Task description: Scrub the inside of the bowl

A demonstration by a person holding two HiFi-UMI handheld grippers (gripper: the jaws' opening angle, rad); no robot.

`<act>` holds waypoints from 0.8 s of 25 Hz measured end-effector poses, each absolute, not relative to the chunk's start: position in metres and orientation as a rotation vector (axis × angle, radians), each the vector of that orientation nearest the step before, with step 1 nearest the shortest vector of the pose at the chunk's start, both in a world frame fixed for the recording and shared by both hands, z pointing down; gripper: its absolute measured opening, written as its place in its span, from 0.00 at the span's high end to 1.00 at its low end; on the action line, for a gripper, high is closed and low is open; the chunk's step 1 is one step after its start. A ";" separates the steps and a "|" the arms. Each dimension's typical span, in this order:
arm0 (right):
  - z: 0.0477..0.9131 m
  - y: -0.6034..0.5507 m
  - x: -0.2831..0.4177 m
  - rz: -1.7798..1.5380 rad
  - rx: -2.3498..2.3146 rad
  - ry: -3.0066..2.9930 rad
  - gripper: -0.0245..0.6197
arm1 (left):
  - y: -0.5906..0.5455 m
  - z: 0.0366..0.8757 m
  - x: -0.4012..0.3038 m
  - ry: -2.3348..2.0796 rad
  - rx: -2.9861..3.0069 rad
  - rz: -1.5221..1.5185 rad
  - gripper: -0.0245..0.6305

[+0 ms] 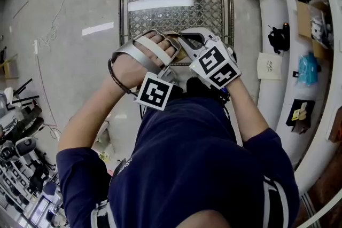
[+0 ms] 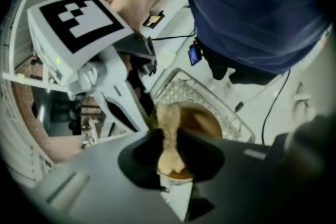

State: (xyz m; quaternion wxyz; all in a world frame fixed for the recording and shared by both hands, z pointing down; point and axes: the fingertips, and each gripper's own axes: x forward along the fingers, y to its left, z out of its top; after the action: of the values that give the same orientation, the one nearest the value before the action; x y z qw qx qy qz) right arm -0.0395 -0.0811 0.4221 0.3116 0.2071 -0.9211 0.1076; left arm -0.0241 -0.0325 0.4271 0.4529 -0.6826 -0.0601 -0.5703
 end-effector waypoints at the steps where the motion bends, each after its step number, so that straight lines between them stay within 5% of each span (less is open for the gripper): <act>1: 0.422 -0.083 -0.038 0.298 0.558 -2.434 0.94 | -0.034 0.426 -0.024 -0.123 -1.709 -1.416 0.85; 7: 0.413 -0.105 -0.010 0.489 0.748 -2.499 0.94 | -0.026 0.409 -0.028 0.059 -2.147 -1.483 0.85; 20: 0.403 -0.108 0.002 0.756 0.867 -2.571 0.94 | -0.015 0.392 -0.010 0.506 -2.837 -1.118 0.85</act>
State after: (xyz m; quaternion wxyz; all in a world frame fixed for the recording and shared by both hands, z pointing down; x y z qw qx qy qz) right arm 0.0019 -0.1076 0.4034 0.1618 0.3038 -0.9007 0.2650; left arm -0.0104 -0.0147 0.3923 0.0251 -0.9175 0.1636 -0.3616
